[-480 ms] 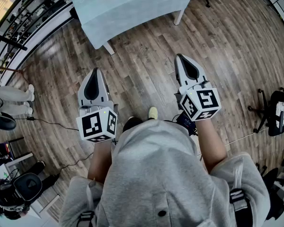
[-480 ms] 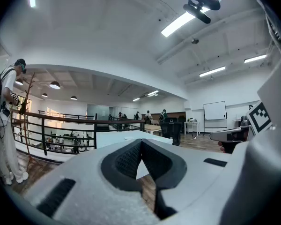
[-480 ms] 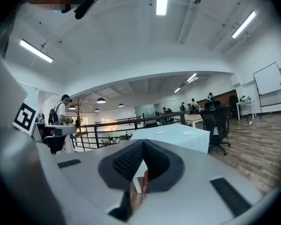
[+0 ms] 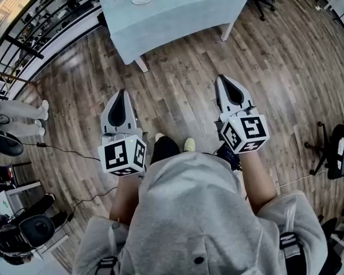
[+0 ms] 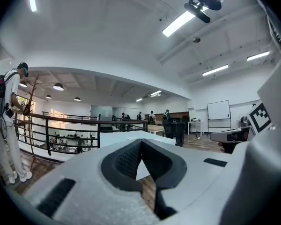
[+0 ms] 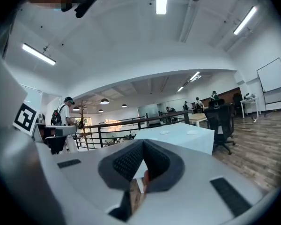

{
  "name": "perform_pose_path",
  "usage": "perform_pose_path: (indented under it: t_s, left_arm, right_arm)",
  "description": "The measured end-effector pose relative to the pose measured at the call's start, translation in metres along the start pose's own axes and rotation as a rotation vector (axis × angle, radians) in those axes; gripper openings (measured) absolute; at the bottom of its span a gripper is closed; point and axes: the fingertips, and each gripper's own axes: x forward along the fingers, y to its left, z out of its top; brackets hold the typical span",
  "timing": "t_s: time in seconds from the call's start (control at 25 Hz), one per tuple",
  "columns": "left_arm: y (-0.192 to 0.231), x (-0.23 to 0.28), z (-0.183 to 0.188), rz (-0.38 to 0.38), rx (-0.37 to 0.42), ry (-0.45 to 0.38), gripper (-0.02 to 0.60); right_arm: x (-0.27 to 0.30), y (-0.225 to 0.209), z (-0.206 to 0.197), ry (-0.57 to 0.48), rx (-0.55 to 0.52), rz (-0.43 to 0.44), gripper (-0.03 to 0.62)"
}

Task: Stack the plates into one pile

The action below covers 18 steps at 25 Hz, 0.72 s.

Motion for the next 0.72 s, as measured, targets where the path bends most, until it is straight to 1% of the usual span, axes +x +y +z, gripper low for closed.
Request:
perform_pose_path:
  t_s: [0.24,0.44,0.56,0.72]
  left_arm:
    - [-0.004,0.005,0.002,-0.003,0.004,-0.014,0.017]
    - [0.003,0.014,0.001,-0.004,0.002,-0.015,0.018]
    - [0.004,0.026,0.003,-0.005,0.007,-0.025,0.018]
    - [0.005,0.048,0.001,-0.014,0.006,-0.021,0.018]
  right_arm:
    - [0.012,0.008,0.002,0.001,-0.021,0.040,0.023]
    - [0.026,0.016,0.000,0.018,-0.020,0.065,0.023]
    - [0.038,0.013,0.002,0.019,-0.031,0.071,0.025]
    - [0.057,0.001,0.000,0.033,-0.009,0.061,0.023]
